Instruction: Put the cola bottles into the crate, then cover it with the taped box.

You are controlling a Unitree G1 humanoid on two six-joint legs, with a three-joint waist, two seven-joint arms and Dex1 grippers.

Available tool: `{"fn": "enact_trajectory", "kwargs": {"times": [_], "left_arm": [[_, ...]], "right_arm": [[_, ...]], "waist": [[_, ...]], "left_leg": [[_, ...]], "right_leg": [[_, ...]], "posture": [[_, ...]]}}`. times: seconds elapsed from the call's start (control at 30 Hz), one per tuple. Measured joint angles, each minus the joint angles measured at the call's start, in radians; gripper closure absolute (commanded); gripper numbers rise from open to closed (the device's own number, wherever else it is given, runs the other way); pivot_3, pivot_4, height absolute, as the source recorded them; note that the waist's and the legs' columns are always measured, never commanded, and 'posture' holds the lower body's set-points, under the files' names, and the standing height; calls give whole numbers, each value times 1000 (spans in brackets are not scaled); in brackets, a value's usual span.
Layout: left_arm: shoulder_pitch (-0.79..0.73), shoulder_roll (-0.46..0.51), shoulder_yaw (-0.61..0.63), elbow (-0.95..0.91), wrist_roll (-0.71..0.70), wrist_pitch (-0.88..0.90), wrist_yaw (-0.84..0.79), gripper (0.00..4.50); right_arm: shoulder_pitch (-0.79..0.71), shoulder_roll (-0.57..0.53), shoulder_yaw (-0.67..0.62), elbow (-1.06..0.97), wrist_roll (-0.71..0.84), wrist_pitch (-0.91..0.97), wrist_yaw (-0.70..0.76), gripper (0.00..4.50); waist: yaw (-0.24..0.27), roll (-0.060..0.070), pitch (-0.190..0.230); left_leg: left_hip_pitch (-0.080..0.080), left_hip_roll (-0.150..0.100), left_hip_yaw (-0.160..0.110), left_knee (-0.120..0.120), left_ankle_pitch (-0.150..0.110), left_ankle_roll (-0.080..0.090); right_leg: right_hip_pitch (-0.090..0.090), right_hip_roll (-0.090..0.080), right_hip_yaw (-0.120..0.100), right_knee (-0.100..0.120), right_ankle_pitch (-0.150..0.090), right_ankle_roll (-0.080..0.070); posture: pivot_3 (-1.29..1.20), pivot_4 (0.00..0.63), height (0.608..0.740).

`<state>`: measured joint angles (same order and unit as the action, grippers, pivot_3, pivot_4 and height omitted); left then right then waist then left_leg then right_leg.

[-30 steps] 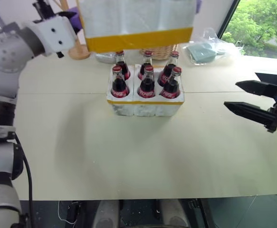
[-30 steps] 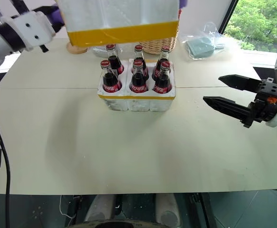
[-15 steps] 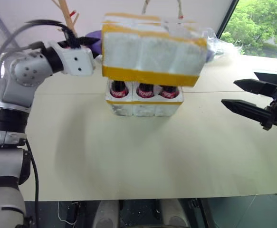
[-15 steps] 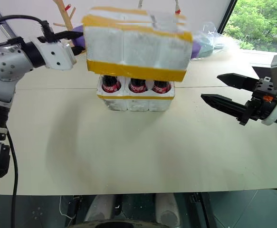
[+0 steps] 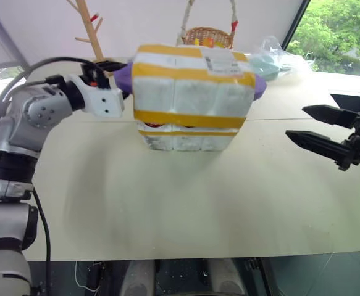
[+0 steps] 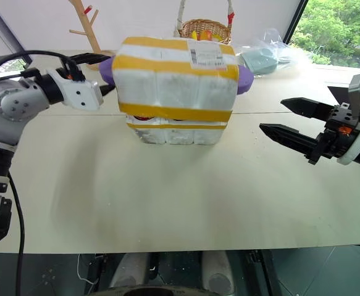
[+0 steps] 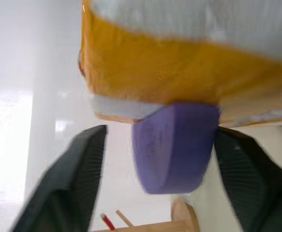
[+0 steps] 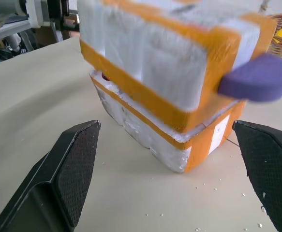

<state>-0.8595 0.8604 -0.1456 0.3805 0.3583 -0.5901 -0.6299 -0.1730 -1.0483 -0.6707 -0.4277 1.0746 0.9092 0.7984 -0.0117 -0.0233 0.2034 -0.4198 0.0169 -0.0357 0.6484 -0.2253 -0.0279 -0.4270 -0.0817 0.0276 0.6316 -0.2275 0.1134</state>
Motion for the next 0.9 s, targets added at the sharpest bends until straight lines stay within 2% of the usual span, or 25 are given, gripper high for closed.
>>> {"fn": "enact_trajectory", "kwargs": {"times": [0.17, 0.3, 0.43, 0.57, 0.63, 0.7, 0.9], "left_arm": [[71, 36, 5, -26, -40, -39, -29, 34], [211, 62, 36, -103, -233, 28, -156, 34], [382, 101, 119, -249, -554, 387, -345, 34], [470, 197, 215, -375, -862, 845, -482, 34], [466, 222, 259, -405, -1009, 1048, -526, 34], [418, 229, 280, -388, -1079, 1191, -532, 34], [252, 230, 322, -247, -1141, 1358, -561, 34]], "right_arm": [[-7, 0, 1, 3, 0, 0, 1, 0], [-9, 0, 3, 11, -1, -1, 7, 0], [1, -1, 1, 18, -7, -1, 17, 0], [2, -1, 2, 21, -14, -2, 26, 0], [1, -1, 3, 25, -20, -3, 31, 0], [-3, -2, 8, 36, -30, -5, 37, 0], [-2, -9, 20, 51, -52, -7, 71, 0]], "waist": [[-3, 0, 0], [-4, 1, 0], [-4, 1, 0], [-3, 1, 0], [1, 1, 0], [1, 1, 0], [-7, 1, 0]], "left_leg": [[1, 0, 0, 0, 0, 0], [1, 0, 0, 0, 0, 0], [1, 1, 0, 0, 0, 0], [1, 1, 0, 0, 0, 0], [1, 1, 0, 0, 0, 0], [2, 1, 0, 0, 0, 0], [2, 1, 0, -1, 0, 0]], "right_leg": [[0, 0, 0, 0, 0, 0], [0, 0, 0, 1, 0, 0], [0, 0, 0, 1, 0, 0], [1, 0, 0, 0, 0, -1], [1, 0, 0, 0, -1, -2], [1, 0, 0, 0, -2, -4], [1, 1, 0, 0, -2, -3]], "posture": [[0, 150, 739], [0, 150, 739], [0, 150, 739], [0, 150, 739], [0, 150, 739], [0, 150, 739], [0, 150, 739]]}}
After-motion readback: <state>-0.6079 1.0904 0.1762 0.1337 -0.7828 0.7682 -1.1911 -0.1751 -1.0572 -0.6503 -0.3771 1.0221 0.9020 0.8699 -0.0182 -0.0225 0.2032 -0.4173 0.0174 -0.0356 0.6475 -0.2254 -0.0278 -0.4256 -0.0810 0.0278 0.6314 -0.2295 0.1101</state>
